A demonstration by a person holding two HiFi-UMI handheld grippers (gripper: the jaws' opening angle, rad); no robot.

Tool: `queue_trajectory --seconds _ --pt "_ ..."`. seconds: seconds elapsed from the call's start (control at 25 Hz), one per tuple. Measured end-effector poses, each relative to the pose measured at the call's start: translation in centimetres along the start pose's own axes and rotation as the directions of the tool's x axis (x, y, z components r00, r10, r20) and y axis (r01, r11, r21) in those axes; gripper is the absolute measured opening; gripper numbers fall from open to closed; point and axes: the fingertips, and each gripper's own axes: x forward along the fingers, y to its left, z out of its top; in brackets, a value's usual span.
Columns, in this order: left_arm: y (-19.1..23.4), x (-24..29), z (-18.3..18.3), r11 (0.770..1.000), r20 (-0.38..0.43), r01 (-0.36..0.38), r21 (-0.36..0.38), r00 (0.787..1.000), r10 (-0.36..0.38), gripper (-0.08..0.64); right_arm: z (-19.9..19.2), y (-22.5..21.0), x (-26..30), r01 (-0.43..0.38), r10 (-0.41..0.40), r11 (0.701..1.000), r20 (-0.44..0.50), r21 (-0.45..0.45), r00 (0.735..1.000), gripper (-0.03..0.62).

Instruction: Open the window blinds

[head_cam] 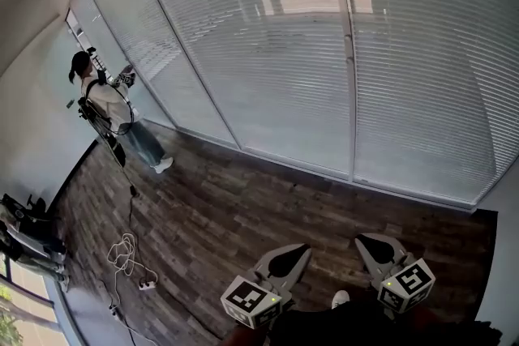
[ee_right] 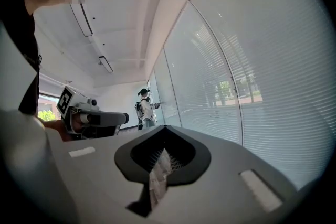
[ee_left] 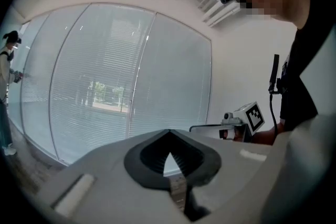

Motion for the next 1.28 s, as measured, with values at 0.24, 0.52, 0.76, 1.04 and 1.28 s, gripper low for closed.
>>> queue_trajectory --seconds 0.24,0.52,0.76,1.04,1.28 --pt "0.1 2.8 0.4 1.000 -0.028 0.005 -0.007 1.000 -0.005 0.000 -0.1 -3.3 -0.4 0.017 -0.017 0.999 -0.006 0.044 1.000 0.026" --pt "1.9 4.1 0.9 1.000 -0.059 0.008 -0.018 0.998 -0.009 0.000 0.3 -4.5 0.9 0.031 -0.030 0.997 -0.006 0.076 1.000 0.026" --pt "2.3 3.7 0.1 0.999 -0.079 0.006 -0.044 0.997 -0.010 0.000 -0.2 -4.5 1.2 0.052 -0.053 0.997 0.006 0.056 0.999 0.026" --pt "4.3 4.3 0.6 0.997 -0.083 -0.010 -0.073 0.997 0.004 0.000 0.9 -5.7 2.4 0.064 -0.063 0.996 -0.025 0.055 0.998 0.026" --pt "7.3 4.0 -0.6 0.992 -0.092 -0.008 -0.123 0.996 -0.003 0.000 -0.5 -5.5 5.4 0.073 -0.066 0.994 -0.091 0.077 0.994 0.026"
